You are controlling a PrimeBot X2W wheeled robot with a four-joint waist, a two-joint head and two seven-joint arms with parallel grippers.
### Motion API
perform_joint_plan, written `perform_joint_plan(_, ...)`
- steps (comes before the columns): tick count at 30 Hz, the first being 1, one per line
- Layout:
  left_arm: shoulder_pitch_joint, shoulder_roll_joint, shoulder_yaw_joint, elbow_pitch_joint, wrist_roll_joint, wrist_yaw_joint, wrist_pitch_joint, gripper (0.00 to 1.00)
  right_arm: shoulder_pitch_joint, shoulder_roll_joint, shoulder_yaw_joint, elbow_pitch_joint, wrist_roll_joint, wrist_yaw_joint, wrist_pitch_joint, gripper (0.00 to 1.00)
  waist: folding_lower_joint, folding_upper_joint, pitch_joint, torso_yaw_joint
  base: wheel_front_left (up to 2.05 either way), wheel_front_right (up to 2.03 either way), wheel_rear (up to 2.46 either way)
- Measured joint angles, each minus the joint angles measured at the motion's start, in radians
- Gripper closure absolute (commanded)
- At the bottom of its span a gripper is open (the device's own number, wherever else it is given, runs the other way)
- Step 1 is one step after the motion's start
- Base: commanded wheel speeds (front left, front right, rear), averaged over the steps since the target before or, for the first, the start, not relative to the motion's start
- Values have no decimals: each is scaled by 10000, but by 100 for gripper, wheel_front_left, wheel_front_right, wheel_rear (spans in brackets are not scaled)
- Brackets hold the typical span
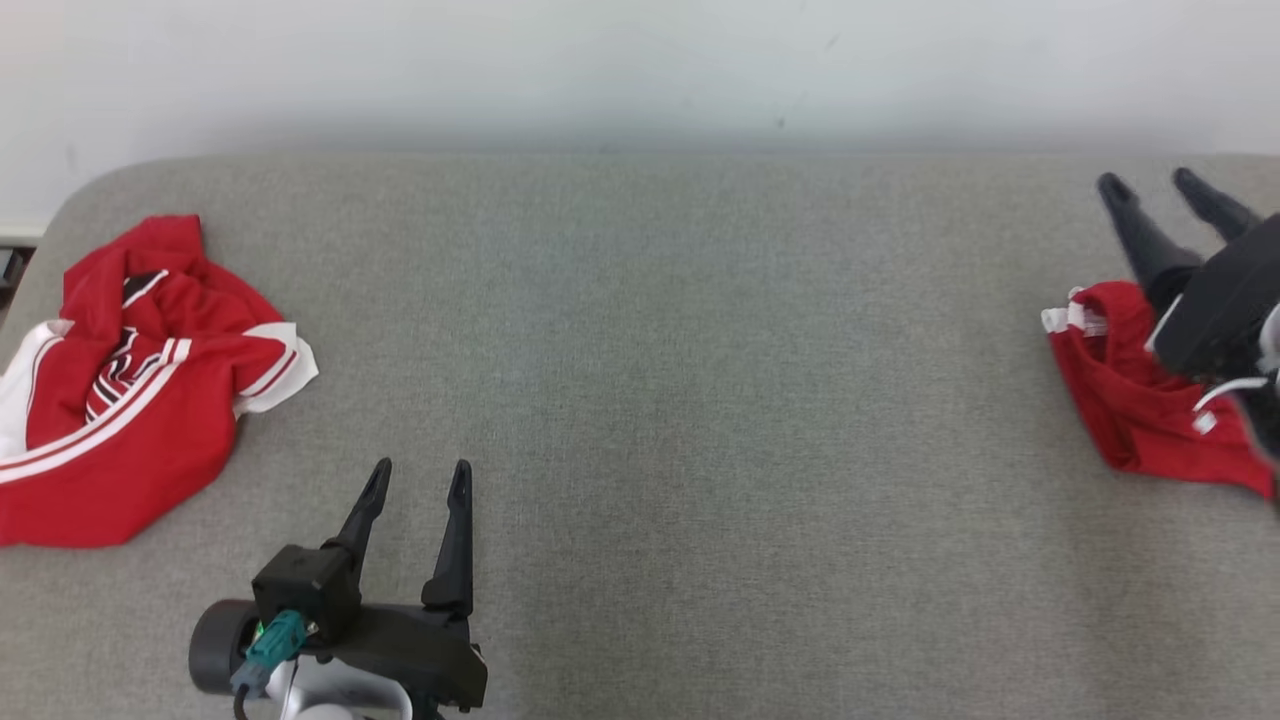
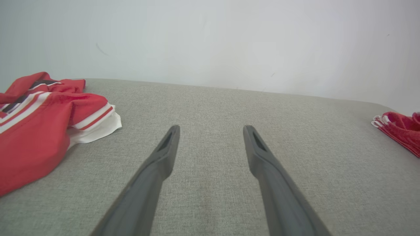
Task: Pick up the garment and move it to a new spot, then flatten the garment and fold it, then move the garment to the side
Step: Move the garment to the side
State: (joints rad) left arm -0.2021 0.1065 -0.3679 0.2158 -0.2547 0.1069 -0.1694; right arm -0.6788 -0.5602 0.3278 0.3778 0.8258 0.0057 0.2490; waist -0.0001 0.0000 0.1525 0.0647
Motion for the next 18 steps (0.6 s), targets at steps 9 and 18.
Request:
perform_joint_plan(9,422,-17,119,-67,-15,73,-88,0,2004,623,-301,-1626,-84,-384,-2180,0,0,0,-655,-170,0,0,0)
perform_joint_plan(18,1172,167,483,-288,-56,86,-174,0,3521,1037,-201,-2658,-865,-936,-3651,0,-1,0,-1242,-268,0,0,0)
